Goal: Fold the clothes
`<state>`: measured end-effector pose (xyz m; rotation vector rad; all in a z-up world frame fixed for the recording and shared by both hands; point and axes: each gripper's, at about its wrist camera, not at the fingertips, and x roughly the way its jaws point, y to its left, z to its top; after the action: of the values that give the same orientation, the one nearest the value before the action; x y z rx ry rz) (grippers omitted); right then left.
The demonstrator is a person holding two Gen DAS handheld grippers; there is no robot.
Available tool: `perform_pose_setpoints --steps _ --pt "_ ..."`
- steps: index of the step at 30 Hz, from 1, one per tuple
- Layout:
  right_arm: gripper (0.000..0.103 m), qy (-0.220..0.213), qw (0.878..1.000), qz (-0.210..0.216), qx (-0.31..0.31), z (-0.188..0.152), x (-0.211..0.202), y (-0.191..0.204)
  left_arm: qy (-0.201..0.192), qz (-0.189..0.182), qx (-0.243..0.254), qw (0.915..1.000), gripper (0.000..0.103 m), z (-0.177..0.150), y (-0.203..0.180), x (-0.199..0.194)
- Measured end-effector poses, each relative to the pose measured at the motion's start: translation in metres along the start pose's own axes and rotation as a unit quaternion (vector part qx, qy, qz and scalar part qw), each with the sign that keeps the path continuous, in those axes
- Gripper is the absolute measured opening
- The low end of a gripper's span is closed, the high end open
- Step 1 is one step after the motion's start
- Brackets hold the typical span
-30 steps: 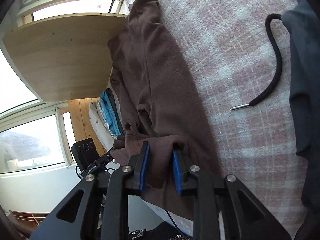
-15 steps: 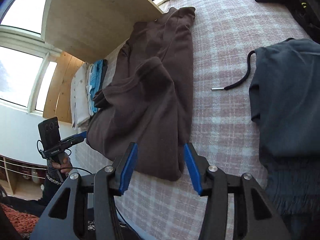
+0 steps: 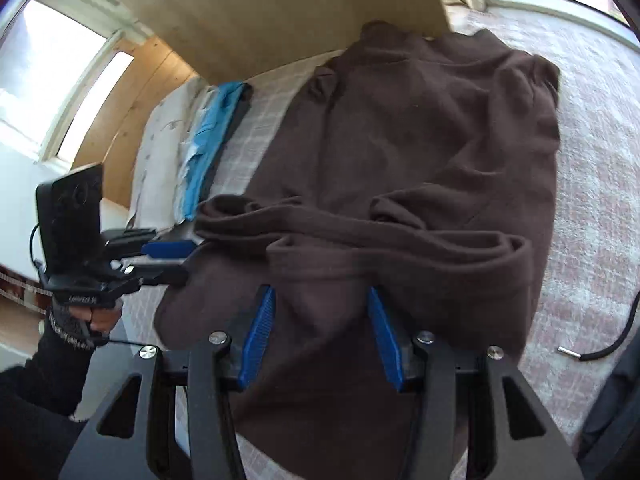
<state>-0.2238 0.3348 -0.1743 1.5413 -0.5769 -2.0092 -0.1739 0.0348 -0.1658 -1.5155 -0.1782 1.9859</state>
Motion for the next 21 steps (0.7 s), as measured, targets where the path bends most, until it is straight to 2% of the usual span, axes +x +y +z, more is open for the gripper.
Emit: perform_pose_setpoints --steps 2,3,6,9,11,14,17,21 --pt "0.047 -0.015 0.995 0.052 0.086 0.007 -0.007 -0.029 0.011 0.025 -0.021 0.9994 0.033 0.002 0.013 0.009" --pt "0.047 -0.036 0.993 0.058 0.091 0.003 -0.022 -0.032 0.001 0.017 -0.029 0.9994 0.033 0.0 0.017 0.004" --pt "0.048 -0.066 0.996 0.017 0.057 -0.03 -0.065 -0.029 -0.037 0.0 -0.042 0.9984 0.033 -0.014 0.025 -0.022" --pt "0.048 -0.067 0.997 -0.031 0.037 -0.075 -0.084 -0.029 -0.052 -0.022 -0.025 0.9981 0.033 -0.045 0.019 -0.043" --pt "0.048 -0.061 0.996 -0.062 0.025 -0.105 -0.091 -0.03 -0.048 -0.018 0.003 0.9987 0.034 -0.065 0.008 -0.045" --pt "0.048 -0.031 0.995 -0.095 -0.001 -0.136 -0.078 -0.028 -0.03 -0.017 0.034 0.9988 0.034 -0.081 -0.006 -0.035" --pt "0.048 -0.018 0.992 -0.119 -0.042 -0.144 -0.061 -0.02 -0.026 -0.018 0.056 0.9979 0.034 -0.085 -0.016 -0.029" --pt "0.048 -0.012 0.982 -0.161 -0.103 -0.143 -0.05 -0.007 -0.027 -0.006 0.085 0.996 0.034 -0.088 -0.025 -0.034"
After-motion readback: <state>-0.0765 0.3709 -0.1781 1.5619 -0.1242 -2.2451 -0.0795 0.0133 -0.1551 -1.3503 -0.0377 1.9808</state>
